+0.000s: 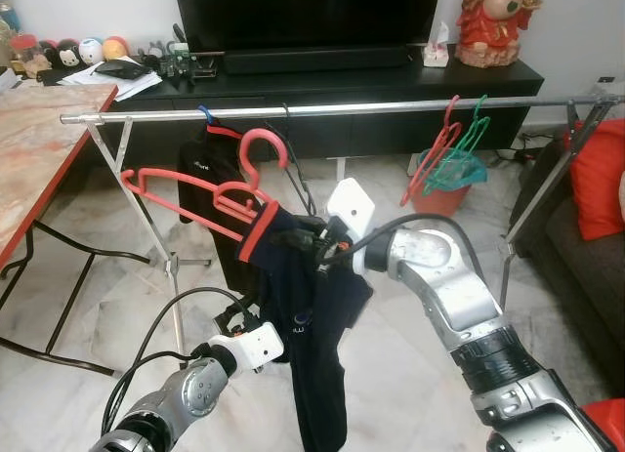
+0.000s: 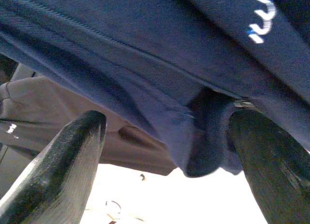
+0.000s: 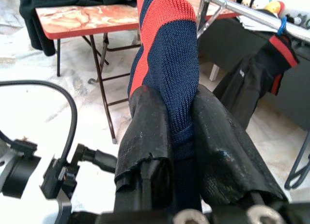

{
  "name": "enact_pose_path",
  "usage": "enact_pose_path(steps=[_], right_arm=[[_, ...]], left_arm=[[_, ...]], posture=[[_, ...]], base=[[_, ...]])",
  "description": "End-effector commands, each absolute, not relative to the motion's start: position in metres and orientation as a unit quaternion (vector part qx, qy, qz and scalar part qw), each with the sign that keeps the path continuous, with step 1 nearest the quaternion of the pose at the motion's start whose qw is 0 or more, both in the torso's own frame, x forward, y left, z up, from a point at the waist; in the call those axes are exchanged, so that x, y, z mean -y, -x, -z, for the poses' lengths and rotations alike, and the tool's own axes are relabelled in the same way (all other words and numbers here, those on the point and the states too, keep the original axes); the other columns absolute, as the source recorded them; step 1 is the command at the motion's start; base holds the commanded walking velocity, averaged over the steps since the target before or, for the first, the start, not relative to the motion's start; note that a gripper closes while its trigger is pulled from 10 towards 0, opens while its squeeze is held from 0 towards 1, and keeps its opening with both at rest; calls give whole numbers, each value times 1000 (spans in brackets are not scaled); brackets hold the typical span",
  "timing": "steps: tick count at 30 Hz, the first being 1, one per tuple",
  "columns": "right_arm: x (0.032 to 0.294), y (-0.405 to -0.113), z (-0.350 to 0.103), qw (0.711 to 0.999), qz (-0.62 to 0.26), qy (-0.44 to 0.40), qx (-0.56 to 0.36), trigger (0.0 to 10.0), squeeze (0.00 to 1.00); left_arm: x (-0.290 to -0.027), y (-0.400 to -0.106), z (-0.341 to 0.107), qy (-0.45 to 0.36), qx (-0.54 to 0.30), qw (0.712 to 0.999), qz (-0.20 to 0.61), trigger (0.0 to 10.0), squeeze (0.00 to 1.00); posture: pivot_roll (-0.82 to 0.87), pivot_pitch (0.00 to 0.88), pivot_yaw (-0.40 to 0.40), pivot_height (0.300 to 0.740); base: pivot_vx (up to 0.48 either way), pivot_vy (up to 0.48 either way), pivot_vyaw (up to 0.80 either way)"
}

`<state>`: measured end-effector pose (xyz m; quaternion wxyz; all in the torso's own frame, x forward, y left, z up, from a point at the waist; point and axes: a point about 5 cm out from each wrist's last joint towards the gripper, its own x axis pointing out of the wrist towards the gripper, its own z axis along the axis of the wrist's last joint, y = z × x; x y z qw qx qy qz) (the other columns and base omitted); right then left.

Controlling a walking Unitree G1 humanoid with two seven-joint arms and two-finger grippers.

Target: Hang hanger

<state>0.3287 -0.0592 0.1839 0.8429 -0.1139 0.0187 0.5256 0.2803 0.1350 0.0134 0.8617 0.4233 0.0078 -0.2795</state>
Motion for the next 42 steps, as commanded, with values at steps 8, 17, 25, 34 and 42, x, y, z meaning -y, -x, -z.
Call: enact_pose_path(steps=[8, 17, 25, 34, 42], right_arm=[[42, -324, -215, 829, -548, 108, 35, 10000, 0], [43, -317, -205, 825, -554, 115, 20, 10000, 0], [45, -319, -197, 837, -536, 107, 4, 10000, 0], [34, -317, -210, 836, -541, 90, 25, 10000, 0], [25, -314, -216, 833, -547, 77, 32, 10000, 0]], left_arm=[[-143, -286, -16, -439, -8, 863, 250, 10000, 0], [-151, -295, -26, -430, 5, 878, 211, 10000, 0], [-151, -290, -24, -436, 11, 868, 239, 10000, 0], [-150, -288, -18, -425, -13, 877, 226, 10000, 0], [-163, -293, -17, -441, -32, 883, 157, 10000, 0]], posture=[[-75, 0, 35, 740], [-78, 0, 33, 740], [-70, 0, 35, 740], [-78, 0, 38, 740], [-77, 0, 38, 740]], base=[[0, 0, 0], [0, 0, 0], [0, 0, 0], [0, 0, 0], [0, 0, 0]])
